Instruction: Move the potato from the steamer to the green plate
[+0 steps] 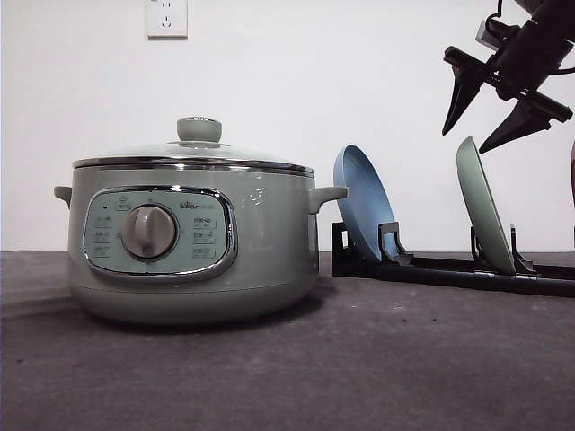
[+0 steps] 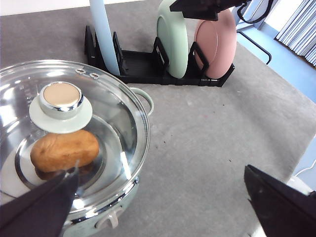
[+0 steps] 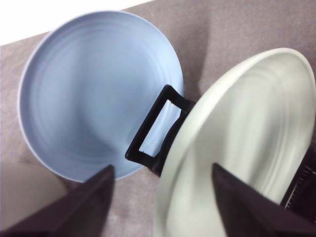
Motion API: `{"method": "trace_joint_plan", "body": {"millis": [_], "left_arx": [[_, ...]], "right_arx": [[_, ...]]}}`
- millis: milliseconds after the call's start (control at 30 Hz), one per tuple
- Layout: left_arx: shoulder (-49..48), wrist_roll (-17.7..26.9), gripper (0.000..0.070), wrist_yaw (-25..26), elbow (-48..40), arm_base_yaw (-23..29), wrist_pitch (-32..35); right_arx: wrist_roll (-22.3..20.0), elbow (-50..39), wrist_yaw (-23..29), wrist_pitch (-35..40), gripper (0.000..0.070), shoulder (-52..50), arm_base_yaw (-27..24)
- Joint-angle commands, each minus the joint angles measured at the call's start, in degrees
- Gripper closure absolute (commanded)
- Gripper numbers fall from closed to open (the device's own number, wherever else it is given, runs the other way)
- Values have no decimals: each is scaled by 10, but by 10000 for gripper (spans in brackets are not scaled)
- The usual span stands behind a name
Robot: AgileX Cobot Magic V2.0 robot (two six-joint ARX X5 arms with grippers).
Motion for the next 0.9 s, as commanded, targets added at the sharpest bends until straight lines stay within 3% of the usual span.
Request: {"method": "trace_joint_plan", "body": {"millis": [0,100,333,367,500,700,867], "left_arx": [[4,7,0,3,12,-3,-1],[4,7,0,3,12,-3,-4],[4,7,0,3,12,-3,-4],[4,7,0,3,12,-3,-4],[4,7,0,3,12,-3,-4],[4,9,0,3,12,-3,-7],[4,16,0,3,12,-3,-15]], "right_arx": [[5,15,0,8,374,17,-1],[5,15,0,9,390,21,-1],[6,15,0,9,683,25,-1],[6,15,0,9,700,25,-1],[17,15,-5,10,700,24,-1],[39,41,-75,8,700,6,-11],[37,53,-102,-3,700,-47,-11]]}}
